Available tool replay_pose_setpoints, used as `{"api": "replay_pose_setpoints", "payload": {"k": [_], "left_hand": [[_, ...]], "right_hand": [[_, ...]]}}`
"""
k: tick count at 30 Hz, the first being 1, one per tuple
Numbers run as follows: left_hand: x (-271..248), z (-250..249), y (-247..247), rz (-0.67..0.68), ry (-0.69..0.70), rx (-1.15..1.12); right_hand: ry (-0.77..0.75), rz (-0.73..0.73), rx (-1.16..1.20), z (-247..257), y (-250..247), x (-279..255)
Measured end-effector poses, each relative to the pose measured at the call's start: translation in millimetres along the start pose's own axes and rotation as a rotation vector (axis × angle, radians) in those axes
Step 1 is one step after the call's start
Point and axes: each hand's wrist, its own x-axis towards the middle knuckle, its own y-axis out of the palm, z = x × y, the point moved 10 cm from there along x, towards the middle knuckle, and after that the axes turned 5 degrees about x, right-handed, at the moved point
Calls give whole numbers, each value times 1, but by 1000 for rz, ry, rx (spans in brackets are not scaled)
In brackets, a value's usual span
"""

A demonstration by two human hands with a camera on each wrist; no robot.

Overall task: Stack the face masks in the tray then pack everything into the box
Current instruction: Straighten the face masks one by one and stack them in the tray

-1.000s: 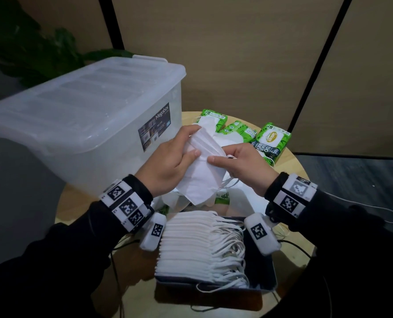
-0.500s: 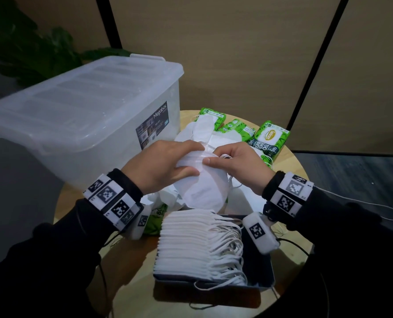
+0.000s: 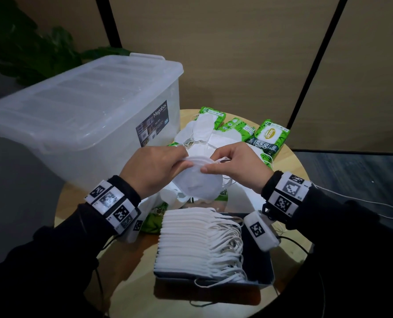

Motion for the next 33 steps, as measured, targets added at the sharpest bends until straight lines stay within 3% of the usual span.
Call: {"api": "replay_pose_setpoints", "payload": {"k": [5, 7, 9, 15, 26, 33], "left_hand": [[-1, 0, 26, 209, 39, 7], [-3, -3, 40, 363, 31, 25], [-6, -7, 46, 426, 33, 63], [-3, -5, 36, 345, -3, 72], [-27, 26, 2, 286, -84, -80], [-45, 40, -22, 272, -98, -129]], "right_hand": [[105, 128, -250, -22, 5, 0], [101, 129, -298, -23, 4, -1], [73, 118, -297, -20, 3, 0], [42, 58, -197, -11, -5, 2], [169, 117, 87, -14, -14, -13], [218, -5, 171, -22, -35, -20]]}}
